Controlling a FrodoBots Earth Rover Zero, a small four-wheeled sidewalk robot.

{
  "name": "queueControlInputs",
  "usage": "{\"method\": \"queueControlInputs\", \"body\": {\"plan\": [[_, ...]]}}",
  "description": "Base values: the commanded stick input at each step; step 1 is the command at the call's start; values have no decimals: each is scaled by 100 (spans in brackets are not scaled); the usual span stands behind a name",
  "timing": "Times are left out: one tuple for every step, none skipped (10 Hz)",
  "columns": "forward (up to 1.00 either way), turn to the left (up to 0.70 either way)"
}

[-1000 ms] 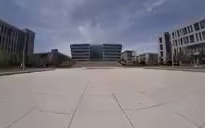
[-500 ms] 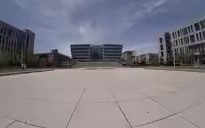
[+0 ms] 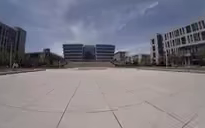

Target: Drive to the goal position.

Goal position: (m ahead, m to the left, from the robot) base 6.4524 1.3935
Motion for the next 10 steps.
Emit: {"method": "queueControlInputs", "body": {"plan": [[70,0],[70,0],[70,0],[70,0],[70,0],[70,-6],[70,-31],[70,-24],[70,-12],[70,0]]}}
